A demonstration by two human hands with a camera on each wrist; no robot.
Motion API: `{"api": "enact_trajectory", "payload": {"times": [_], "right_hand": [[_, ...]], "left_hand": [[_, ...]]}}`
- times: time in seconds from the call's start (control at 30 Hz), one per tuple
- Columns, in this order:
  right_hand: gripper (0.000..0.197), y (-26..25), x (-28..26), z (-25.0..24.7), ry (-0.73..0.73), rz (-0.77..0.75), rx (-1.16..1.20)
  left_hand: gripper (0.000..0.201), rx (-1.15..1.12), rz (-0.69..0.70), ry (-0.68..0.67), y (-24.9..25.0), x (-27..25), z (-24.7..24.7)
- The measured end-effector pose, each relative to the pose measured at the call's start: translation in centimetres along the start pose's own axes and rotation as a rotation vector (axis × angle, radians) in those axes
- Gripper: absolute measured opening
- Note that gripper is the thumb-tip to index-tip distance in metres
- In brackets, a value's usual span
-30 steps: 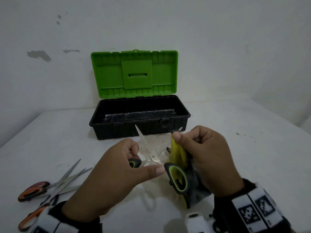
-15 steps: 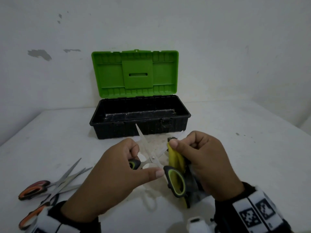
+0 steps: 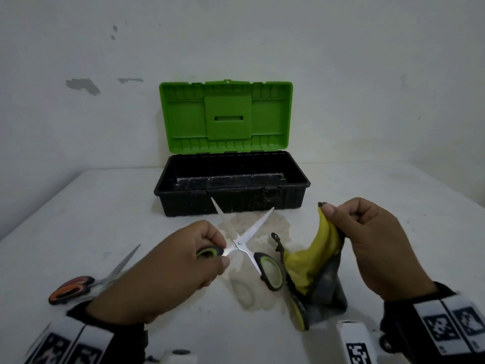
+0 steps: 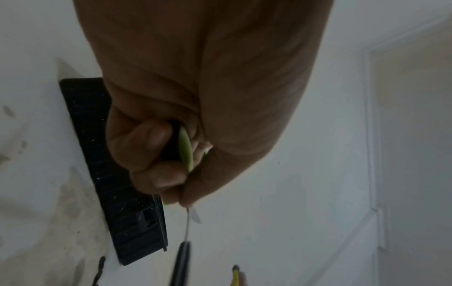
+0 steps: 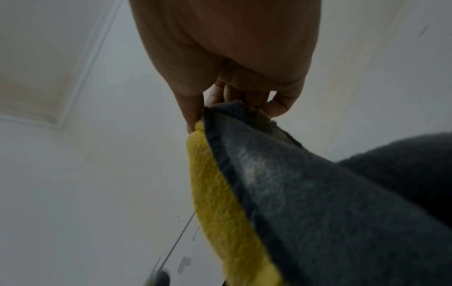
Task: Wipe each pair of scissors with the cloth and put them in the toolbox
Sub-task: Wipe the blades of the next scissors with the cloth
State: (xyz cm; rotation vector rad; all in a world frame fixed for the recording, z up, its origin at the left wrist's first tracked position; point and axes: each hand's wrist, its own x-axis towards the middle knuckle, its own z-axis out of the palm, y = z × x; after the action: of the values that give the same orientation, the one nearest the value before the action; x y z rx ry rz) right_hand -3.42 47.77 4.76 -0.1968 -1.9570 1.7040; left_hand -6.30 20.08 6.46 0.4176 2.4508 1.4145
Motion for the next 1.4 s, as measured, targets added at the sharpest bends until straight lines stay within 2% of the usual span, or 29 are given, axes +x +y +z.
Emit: {"api": "enact_trajectory", "payload": {"times": [0.17,0.33,0.47,0.57,0.7,0.8,0.93,1.07,1.17,1.27,1.4], "right_hand": [[0.023,-0.6,1.3,-1.3,0.046,-0.067,-0.065],[0.017,-1.3,2.7,-0.8,0.002,-0.173,-0.204],[0.012,-1.2,3.2,0.8,-0.074,-0.251,-0.337],[0.013,-1.3,2.8,1.8,-0.204,-0.328,-0.391],[0.019,-1.5,1.2,2.9,-0.379,-0.357,-0.351],[0.022,-1.8,0.0,3.6,-0.437,-0.364,-0.292],[0.024,-2.4,-1.6,4.5,-0.440,-0.412,-0.292],[0.022,-2.5,-2.8,5.7,-0.436,-0.455,-0.309],[0.015,-1.9,-3.2,6.3,-0.394,-0.438,-0.322],[0.012,-1.5,-3.4,6.8,-0.375,-0.393,-0.332],[0.012,-1.1,-3.8,7.1,-0.366,-0.394,-0.365]], "left_hand": [[0.005,-0.173,0.037,-0.006,0.2,-0.1,-0.2],[0.008,-0.362,-0.003,0.028,-0.1,0.3,0.5],[0.019,-0.444,-0.025,-0.024,0.0,0.4,0.9],[0.018,-0.457,0.012,-0.034,0.0,0.3,1.0],[0.009,-0.491,0.072,0.056,-0.4,0.6,0.8],[0.011,-0.613,0.089,0.145,-0.7,0.7,1.5],[0.016,-0.735,0.079,0.320,-0.8,1.0,3.5],[0.025,-0.729,0.095,0.466,-0.3,1.2,5.0],[0.028,-0.635,0.130,0.539,0.2,1.2,5.8],[0.024,-0.592,0.127,0.579,0.6,1.1,6.0],[0.028,-0.583,0.119,0.553,0.7,1.1,5.8]]}}
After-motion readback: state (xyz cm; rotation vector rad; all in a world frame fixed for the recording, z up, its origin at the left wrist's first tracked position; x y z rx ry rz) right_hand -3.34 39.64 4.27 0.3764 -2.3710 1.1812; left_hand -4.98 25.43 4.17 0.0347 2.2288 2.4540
